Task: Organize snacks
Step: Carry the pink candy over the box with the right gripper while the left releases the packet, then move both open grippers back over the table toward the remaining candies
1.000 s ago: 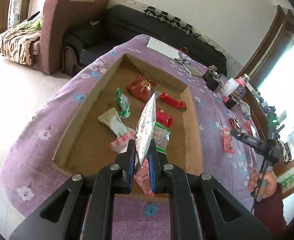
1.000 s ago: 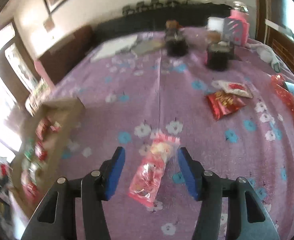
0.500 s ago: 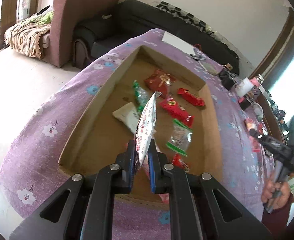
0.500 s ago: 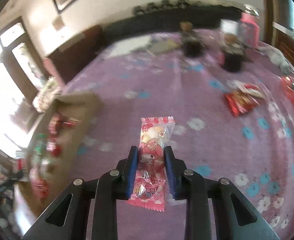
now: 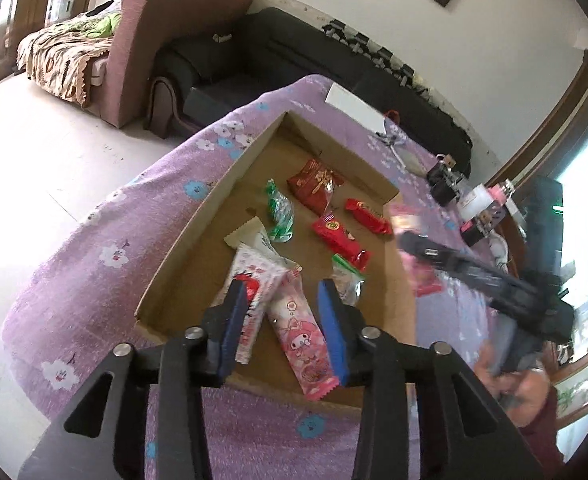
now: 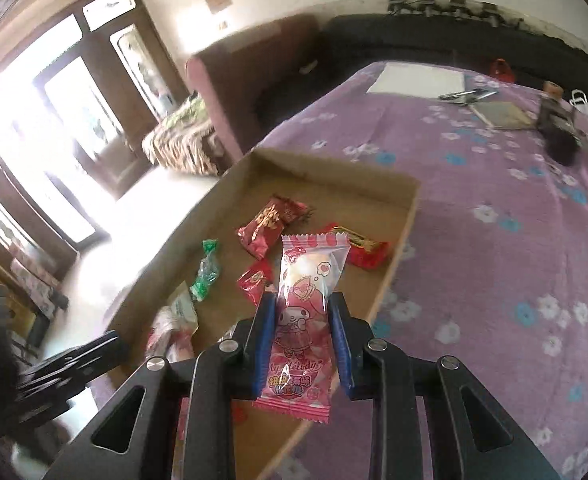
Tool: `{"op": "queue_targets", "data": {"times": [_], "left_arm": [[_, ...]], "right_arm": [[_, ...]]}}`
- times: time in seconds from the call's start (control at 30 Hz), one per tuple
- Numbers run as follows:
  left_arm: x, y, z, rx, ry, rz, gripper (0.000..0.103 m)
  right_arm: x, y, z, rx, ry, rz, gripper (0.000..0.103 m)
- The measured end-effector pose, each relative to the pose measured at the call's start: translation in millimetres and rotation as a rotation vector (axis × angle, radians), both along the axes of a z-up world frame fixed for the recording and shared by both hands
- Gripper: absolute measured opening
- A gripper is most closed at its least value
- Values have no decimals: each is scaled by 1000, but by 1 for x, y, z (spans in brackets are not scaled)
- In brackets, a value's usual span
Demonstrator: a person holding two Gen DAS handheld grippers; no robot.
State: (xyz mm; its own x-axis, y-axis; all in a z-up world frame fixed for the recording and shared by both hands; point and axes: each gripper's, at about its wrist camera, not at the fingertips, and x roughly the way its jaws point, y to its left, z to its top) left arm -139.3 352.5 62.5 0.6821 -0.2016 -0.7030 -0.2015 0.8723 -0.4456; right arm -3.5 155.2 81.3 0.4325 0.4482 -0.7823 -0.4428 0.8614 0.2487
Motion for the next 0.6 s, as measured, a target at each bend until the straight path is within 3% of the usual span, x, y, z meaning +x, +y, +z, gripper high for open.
{"op": "queue_targets", "data": {"times": [0.23, 0.37, 0.6], "left_arm": [[-4, -3, -1, -15, 10, -14, 36], [-5, -5, -1, -32, 12, -14, 36], [-5, -18, -1, -27, 25, -28, 36]], "right_arm": [[14, 9, -18, -24, 1, -18, 31], [5, -7, -8, 8, -29, -50, 49], [-8, -54, -2, 48, -33, -103, 50]]}}
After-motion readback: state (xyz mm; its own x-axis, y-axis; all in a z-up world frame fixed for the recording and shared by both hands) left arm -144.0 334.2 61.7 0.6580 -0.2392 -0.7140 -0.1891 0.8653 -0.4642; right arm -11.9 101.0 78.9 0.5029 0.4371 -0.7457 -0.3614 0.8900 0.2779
